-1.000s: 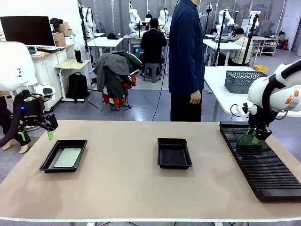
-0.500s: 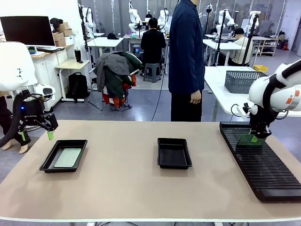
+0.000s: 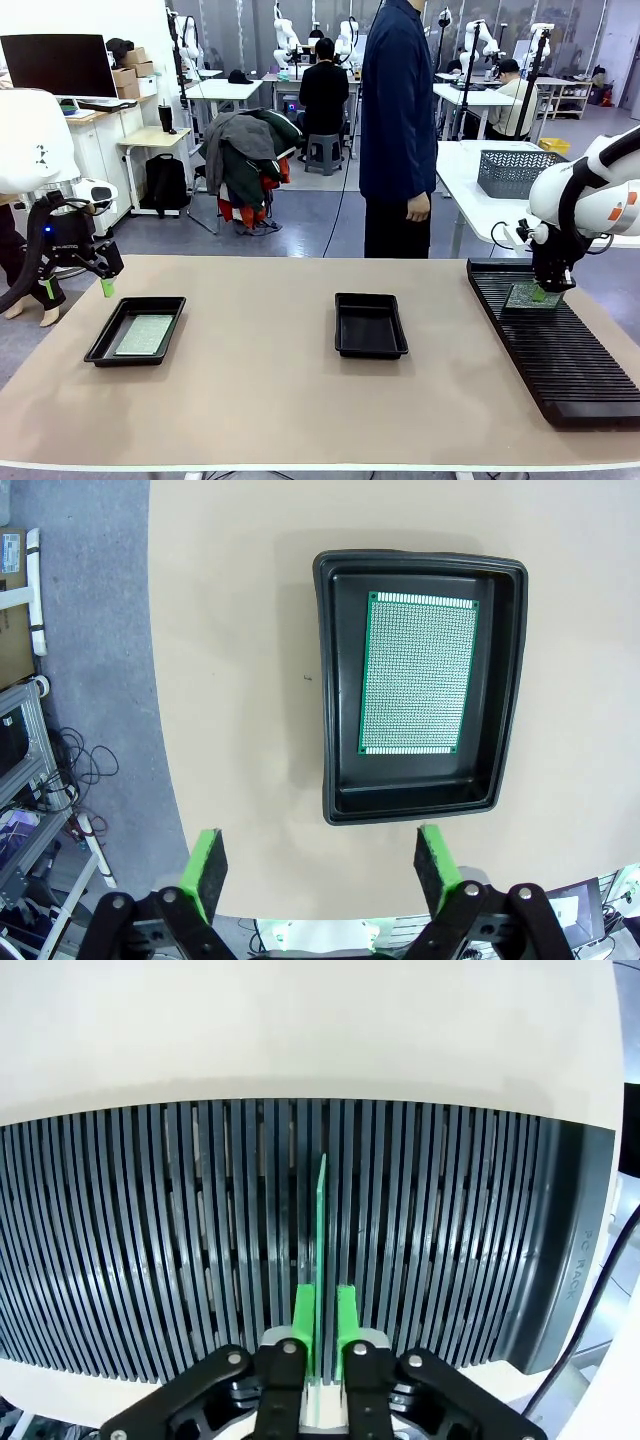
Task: Inspect and transfer BCBs to ESD trays.
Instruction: Pick up the Blank PCB from the PCB Rack and place it in the right ESD tray.
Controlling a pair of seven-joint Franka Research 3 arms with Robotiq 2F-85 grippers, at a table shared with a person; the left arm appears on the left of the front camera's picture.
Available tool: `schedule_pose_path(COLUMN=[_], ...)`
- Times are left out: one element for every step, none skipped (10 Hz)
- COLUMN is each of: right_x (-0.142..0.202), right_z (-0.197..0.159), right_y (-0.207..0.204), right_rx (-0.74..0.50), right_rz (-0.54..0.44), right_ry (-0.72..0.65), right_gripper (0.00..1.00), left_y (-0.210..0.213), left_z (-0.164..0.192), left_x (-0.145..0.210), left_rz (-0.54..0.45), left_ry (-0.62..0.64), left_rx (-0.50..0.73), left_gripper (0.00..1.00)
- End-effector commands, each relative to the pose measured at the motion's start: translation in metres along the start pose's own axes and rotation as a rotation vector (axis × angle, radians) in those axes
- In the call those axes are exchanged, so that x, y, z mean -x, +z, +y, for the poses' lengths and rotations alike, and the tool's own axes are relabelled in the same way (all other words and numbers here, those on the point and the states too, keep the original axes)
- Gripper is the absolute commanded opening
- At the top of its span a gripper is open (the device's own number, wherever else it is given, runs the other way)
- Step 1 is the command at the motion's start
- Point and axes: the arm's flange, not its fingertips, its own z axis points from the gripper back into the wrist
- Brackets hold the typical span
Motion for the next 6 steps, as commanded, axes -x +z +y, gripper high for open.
schedule_pose_path(right_x=[0.0052,0.0056,0.0058,0.0008,0.0008,0.0008], right_z=[0.0035,0.0032,0.0028,0.0007,0.0007,0.0007], right_y=[0.0043,0.0042,0.0043,-0.0002,-0.0002,-0.0002], right_rx=[-0.017,-0.019,-0.022,-0.005,-0.005,-0.005], right_rz=[0.001,0.003,0.008,-0.001,-0.001,-0.001], right_ry=[0.026,0.022,0.017,-0.002,-0.002,-0.002], right_gripper=[0.04,0.00,0.00,0.00,0.00,0.00], left_y=[0.0003,0.0003,0.0003,0.0003,0.0003,0.0003], left_z=[-0.0006,-0.0006,-0.0006,-0.0006,-0.0006,-0.0006], left_x=[0.0008,0.0008,0.0008,0.0008,0.0008,0.0008], left_rz=[0.000,0.000,0.000,0.000,0.000,0.000], left_ry=[-0.001,-0.001,-0.001,-0.001,-0.001,-0.001], left_rx=[-0.001,-0.001,-0.001,-0.001,-0.001,-0.001], left_gripper=[1.00,1.00,1.00,1.00,1.00,1.00])
